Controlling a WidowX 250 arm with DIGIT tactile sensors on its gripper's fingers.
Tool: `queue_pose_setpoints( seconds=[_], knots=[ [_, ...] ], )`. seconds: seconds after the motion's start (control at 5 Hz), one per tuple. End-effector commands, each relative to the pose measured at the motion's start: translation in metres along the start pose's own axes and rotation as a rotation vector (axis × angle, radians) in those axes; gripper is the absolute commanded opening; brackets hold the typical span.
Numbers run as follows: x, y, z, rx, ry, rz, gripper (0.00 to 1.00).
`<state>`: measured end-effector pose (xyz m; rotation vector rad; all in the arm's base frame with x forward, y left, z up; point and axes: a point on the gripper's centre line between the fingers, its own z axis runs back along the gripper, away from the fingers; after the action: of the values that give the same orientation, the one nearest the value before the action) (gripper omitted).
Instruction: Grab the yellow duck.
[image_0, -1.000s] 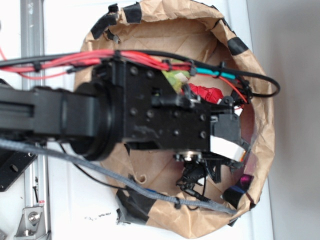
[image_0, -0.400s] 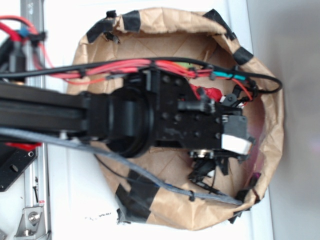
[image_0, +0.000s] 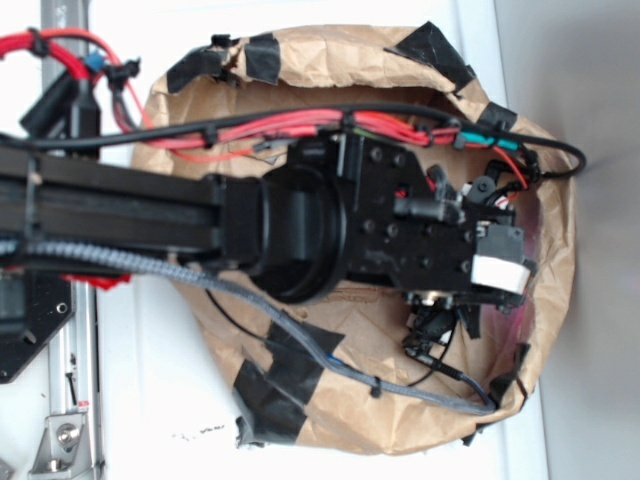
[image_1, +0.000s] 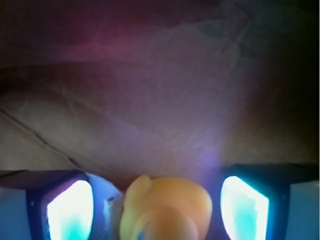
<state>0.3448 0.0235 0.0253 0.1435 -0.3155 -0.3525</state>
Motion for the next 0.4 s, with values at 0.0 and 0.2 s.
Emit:
queue_pose_setpoints(
  seconds=[0.0, 0.2],
  knots=[
    [-0.002, 0.0158, 0.0172, 0.074, -0.001, 0.026, 0.0],
    [-0.003, 0.0102, 0.0197, 0.09, 0.007, 0.015, 0.0]
  ],
)
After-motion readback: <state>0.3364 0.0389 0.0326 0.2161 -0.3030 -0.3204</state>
